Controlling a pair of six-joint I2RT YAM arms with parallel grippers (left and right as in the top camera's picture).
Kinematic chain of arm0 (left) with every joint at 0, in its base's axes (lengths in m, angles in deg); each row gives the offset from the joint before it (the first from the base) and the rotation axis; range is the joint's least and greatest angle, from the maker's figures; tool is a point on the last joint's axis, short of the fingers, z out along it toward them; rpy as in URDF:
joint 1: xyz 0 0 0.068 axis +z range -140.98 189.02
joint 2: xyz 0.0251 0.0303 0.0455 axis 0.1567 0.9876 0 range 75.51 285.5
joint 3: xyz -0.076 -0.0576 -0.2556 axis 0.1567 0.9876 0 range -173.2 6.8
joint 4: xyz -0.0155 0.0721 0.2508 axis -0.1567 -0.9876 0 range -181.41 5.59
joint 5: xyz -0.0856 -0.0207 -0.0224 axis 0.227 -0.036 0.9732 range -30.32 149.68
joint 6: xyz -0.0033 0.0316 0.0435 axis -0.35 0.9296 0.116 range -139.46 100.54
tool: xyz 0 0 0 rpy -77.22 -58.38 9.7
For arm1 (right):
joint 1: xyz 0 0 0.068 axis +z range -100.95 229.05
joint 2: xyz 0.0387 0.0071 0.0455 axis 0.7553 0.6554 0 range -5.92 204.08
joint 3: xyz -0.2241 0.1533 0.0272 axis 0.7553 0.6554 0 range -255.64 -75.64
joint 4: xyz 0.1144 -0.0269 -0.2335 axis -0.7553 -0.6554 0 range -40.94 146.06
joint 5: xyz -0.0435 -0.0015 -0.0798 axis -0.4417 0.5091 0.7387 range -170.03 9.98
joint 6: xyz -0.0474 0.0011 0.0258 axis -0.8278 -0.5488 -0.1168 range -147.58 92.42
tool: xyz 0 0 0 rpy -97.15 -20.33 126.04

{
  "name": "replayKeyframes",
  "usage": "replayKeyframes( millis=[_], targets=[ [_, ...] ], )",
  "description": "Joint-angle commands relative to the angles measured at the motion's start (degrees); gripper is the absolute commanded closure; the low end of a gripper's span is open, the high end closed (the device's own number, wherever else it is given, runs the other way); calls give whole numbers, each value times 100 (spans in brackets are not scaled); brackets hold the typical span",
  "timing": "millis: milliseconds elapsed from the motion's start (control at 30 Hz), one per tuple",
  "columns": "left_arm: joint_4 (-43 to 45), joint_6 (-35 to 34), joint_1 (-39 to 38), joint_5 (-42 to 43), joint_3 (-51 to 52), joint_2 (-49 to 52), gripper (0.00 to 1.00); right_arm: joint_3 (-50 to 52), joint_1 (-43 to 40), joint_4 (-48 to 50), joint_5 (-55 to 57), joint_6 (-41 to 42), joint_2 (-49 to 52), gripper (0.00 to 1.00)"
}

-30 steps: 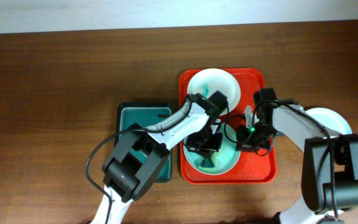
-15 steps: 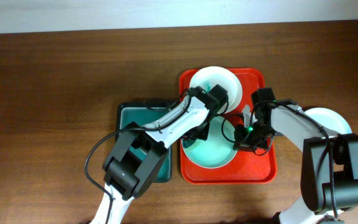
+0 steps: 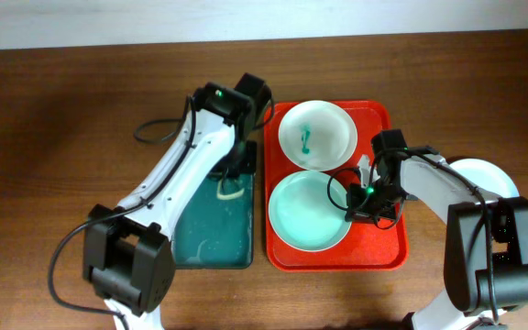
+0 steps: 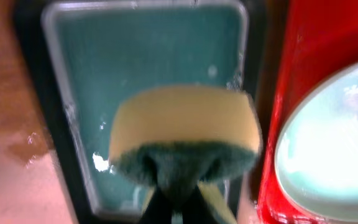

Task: Clean dirty plates on tray and stack at the side
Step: 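Return the sponge to the water tray with the left gripper, then lift the cleaned plate with the right gripper and carry it right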

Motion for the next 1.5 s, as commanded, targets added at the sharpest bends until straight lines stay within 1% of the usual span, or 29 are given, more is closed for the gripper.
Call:
replayKeyframes(
  millis=[0, 100, 133, 167, 267, 300, 367, 433, 467, 567, 633, 733, 833, 967, 1000, 1067, 1133, 1267, 1467],
  targets=[
    [984, 76, 264, 197, 1419, 92, 100, 122, -33, -15, 549, -76, 149, 95],
    [1102, 76, 376, 431, 1502, 79, 100, 122, -33, -2, 549, -76, 149, 95],
    [1102, 79, 382, 424, 1453, 57, 93, 122, -33, 26, 549, -74, 149, 95],
    [1095, 79, 382, 424, 1408, 24, 63, 122, -33, 70, 546, -74, 149, 95],
    [1025, 79, 387, 426, 1298, -227, 39, 103, -33, 151, 522, -72, 133, 96],
    [966, 81, 400, 424, 1263, -448, 33, 42, -33, 26, 531, -74, 50, 96],
    [922, 81, 444, 424, 1255, -752, 27, -70, -31, -201, 555, -79, -151, 96],
    [879, 81, 555, 424, 1255, -1182, 13, -249, -26, -487, 603, -74, -483, 96],
    [859, 81, 632, 417, 1255, -1414, 1, -374, -20, -664, 680, -74, -721, 96],
    [844, 79, 1032, 402, 1255, -2240, 0, -837, 151, -1257, 1255, -74, -1478, 96],
    [839, 81, 1353, 400, 1255, -2638, 1, -1088, 343, -1504, 1502, -72, -1808, 96],
    [785, 81, 1847, 400, 1255, -3117, 1, -1360, 702, -1598, 1499, 92, -1937, 96],
    [573, 81, 2173, 332, 1255, -3381, 1, -1502, 1241, -1405, 1497, 509, -1937, 96],
    [302, 81, 2245, 201, 1257, -3401, 1, -1510, 2269, -625, 1539, 962, -1904, 96],
    [232, 81, 2245, 203, 1257, -3401, 1, -1510, 2656, -348, 1818, 1158, -1864, 96],
    [101, 81, 2245, 203, 1257, -3401, 1, -1508, 3154, 11, 2435, 1198, -1790, 96],
    [0, 81, 2245, 203, 1257, -3401, 0, -1508, 3770, 466, 3539, 1200, -1703, 96],
    [-90, 79, 2245, 203, 1257, -3401, 1, -1515, 4483, 907, 4992, 1193, -1711, 96],
    [-90, 79, 2245, 203, 1257, -3401, 1, -1515, 5278, 1080, 6419, 1130, -1711, 96]
  ],
)
